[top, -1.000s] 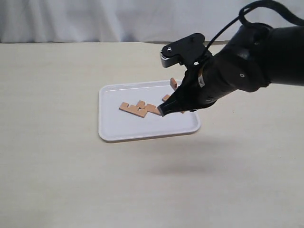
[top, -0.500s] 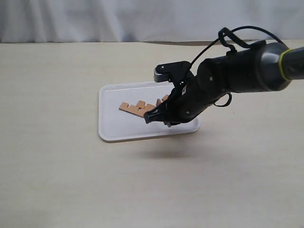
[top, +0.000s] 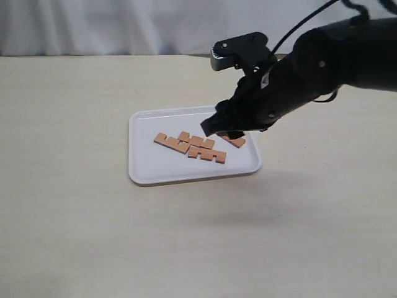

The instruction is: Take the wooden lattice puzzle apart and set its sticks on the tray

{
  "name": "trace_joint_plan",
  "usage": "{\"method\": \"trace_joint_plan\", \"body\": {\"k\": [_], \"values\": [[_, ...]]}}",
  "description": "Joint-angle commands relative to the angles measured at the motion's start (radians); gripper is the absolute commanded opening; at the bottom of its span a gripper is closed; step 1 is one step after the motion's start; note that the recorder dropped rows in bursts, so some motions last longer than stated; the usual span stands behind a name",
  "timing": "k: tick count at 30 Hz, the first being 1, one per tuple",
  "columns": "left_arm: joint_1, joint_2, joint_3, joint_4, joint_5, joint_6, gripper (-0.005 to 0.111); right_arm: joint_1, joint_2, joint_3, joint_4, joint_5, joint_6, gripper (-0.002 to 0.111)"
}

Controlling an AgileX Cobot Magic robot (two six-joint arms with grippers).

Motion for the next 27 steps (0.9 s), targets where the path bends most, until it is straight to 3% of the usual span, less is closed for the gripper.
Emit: {"method": "trace_joint_plan", "body": {"k": [1,4,7,9,12,19,27], "values": [[0.01,-0.002,0.003,-0.002,-0.009,0.005,0.0,-0.047,-0.139,0.052,-0.097,0.268,0.055,0.005],[0.01,-0.002,0.003,-0.002,-0.009,0.005,0.0,-0.176,-0.302,0.187,-0.077,0.253,0.05,0.004],[0.01,-0.002,0.003,-0.002,-0.009,0.005,0.0,-0.376,-0.514,0.317,-0.08,0.214,0.055,0.004],[0.01,-0.002,0.003,-0.002,-0.009,0.005,0.0,-0.462,-0.666,0.383,-0.075,0.14,0.158,0.004],[0.01,-0.002,0.003,-0.002,-0.009,0.005,0.0,-0.468,-0.92,0.505,-0.069,0.011,0.158,0.004],[0.01,-0.002,0.003,-0.002,-0.009,0.005,0.0,-0.468,-1.26,0.722,0.002,-0.196,0.158,0.004],[0.01,-0.002,0.003,-0.002,-0.009,0.005,0.0,-0.468,-1.439,0.739,0.057,-0.212,0.158,0.004]]}}
